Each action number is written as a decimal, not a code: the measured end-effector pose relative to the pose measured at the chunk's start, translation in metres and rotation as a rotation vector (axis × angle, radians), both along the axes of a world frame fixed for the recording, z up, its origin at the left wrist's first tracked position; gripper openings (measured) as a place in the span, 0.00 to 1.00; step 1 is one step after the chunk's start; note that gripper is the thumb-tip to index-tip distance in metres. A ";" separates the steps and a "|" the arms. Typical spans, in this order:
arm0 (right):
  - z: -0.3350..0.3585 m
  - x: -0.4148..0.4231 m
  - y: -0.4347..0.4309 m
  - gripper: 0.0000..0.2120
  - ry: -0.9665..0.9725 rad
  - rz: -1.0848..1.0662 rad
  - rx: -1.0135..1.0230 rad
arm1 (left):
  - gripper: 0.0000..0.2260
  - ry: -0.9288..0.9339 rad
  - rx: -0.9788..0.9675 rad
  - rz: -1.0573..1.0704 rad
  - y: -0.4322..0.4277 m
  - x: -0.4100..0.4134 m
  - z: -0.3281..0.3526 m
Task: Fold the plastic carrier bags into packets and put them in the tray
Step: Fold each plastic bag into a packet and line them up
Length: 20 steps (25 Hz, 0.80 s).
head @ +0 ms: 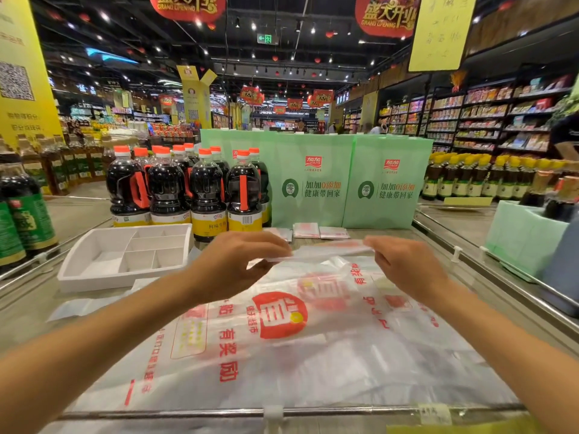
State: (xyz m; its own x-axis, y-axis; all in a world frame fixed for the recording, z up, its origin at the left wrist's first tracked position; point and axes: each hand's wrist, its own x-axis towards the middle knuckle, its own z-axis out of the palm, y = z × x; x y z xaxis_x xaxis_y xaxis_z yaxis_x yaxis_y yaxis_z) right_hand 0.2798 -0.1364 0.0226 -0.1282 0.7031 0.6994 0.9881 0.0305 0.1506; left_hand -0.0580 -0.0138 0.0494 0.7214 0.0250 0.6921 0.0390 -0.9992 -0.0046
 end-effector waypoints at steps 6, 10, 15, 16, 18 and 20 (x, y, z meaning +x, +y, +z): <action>0.098 -0.021 0.019 0.13 -0.174 0.267 0.408 | 0.12 -0.094 0.445 -0.095 -0.058 -0.020 0.052; 0.119 -0.037 0.053 0.13 -0.403 0.372 0.491 | 0.10 -0.102 0.507 -0.234 -0.063 -0.011 0.032; 0.062 -0.040 0.097 0.16 -0.604 0.459 0.290 | 0.15 0.165 0.328 -0.266 -0.044 0.008 -0.023; 0.038 -0.036 0.103 0.19 -0.600 0.443 0.191 | 0.16 0.244 0.236 -0.248 -0.043 0.009 -0.037; -0.012 -0.031 0.110 0.22 -0.574 0.386 -0.106 | 0.18 0.404 0.059 -0.203 -0.042 0.010 -0.059; -0.045 -0.031 0.105 0.25 -0.434 0.369 -0.326 | 0.23 0.540 -0.054 -0.160 -0.042 0.007 -0.069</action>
